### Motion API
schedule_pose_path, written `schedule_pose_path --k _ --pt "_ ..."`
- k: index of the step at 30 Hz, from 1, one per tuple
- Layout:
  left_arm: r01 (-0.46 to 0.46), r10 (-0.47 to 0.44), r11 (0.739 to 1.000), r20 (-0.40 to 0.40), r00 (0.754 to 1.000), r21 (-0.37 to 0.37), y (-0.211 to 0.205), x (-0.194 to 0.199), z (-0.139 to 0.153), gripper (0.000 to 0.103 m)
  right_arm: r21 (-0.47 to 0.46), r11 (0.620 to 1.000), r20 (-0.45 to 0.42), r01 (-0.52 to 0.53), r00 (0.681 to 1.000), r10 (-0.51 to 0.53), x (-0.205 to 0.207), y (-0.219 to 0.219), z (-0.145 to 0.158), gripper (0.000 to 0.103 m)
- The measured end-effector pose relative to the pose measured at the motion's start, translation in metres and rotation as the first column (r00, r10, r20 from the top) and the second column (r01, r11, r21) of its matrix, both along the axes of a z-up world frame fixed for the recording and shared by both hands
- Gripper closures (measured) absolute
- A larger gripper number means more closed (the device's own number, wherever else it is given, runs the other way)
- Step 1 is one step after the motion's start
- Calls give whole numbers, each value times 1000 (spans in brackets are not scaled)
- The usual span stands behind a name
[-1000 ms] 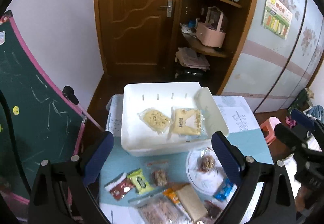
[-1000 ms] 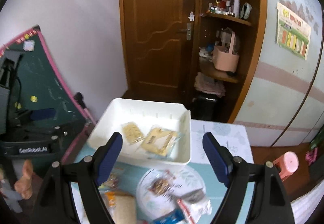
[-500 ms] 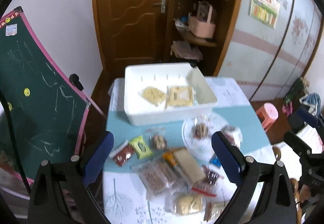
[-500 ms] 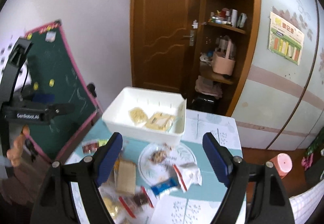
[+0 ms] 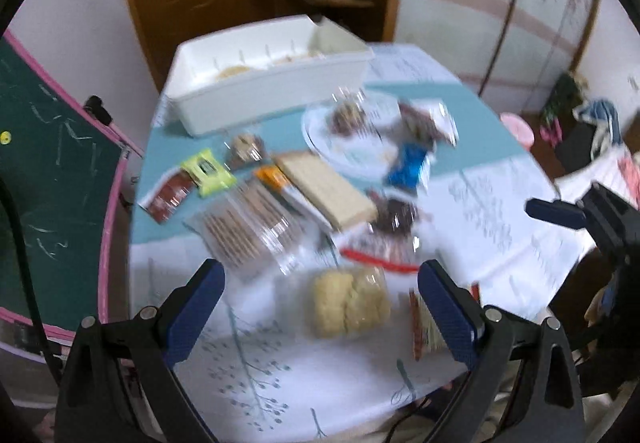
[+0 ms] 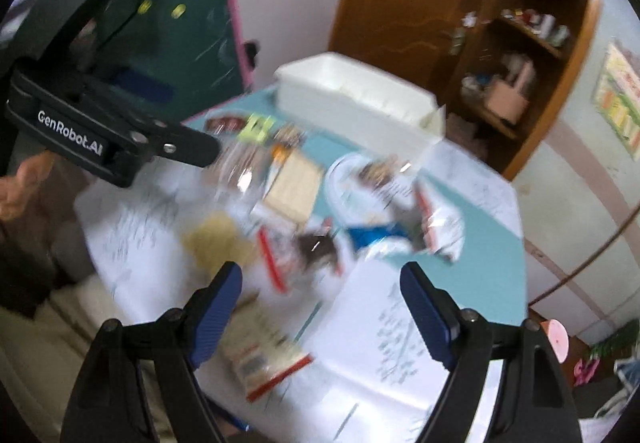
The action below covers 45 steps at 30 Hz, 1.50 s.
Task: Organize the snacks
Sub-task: 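Grasp a cracker pack with the left tool while the right tool grasps a beige biscuit pack, then lift both packs into the white tray and release them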
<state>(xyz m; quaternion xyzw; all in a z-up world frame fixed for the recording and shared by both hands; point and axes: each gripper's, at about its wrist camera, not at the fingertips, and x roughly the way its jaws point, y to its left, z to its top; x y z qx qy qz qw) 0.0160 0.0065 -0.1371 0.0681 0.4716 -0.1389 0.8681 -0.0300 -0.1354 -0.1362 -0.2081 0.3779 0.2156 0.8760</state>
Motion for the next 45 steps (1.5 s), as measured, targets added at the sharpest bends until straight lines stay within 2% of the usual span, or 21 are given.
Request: schedule_pose_path --k 5,7,13,16,18,19,20,22,27,30,33,36,38,42,43,45 --pt "22 -20 1000 -90 996 17 -12 0 -42 6 -4 996 -67 -88 994 88 1 -1 -34 21" --pt "15 -11 999 -116 993 30 -14 1 -55 6 -3 992 -124 -128 984 127 5 -2 -50 21" --pt "-4 7 1000 -170 986 13 -14 9 -75 6 -20 971 -191 -236 955 228 1 7 -79 21" --pt "-8 11 1000 -187 982 13 -16 14 -81 6 -14 969 -211 -248 948 239 4 11 -88 21" --pt "-12 14 1000 -197 980 12 -16 17 -84 6 20 974 -240 -227 944 225 11 10 -89 21" --pt "-12 14 1000 -204 979 10 -17 19 -86 6 39 977 -261 -211 941 213 16 8 -90 26" --pt "-13 15 1000 -210 978 9 -17 20 -87 6 58 981 -266 -187 944 195 19 5 -89 36" --pt "-15 16 1000 -221 975 9 -18 23 -91 6 59 987 -264 -149 951 159 25 -2 -87 45" --pt "-41 41 999 -253 967 5 -19 29 -102 6 51 998 -265 30 964 -16 38 -23 -86 47" --pt "-74 70 997 -273 959 -5 -18 33 -110 6 63 993 -267 99 960 -79 38 -27 -86 47" --pt "-82 78 997 -258 963 -5 -21 32 -110 8 62 987 -256 148 958 -128 36 -25 -88 46" --pt "-86 86 996 -220 972 9 -23 29 -109 20 64 984 -259 169 955 -147 38 -26 -88 46" --pt "-80 77 997 -209 975 -7 -23 25 -106 35 54 983 -269 177 950 -156 41 -25 -88 46" --pt "-78 76 997 -202 976 -4 -23 24 -100 38 32 977 -286 209 939 -191 46 -21 -88 50" --pt "-80 78 997 -196 978 -5 -22 23 -98 39 29 977 -288 213 937 -195 47 -20 -88 54" --pt "-85 81 996 -161 984 -15 -19 19 -88 39 33 974 -303 222 931 -202 46 -21 -87 57"
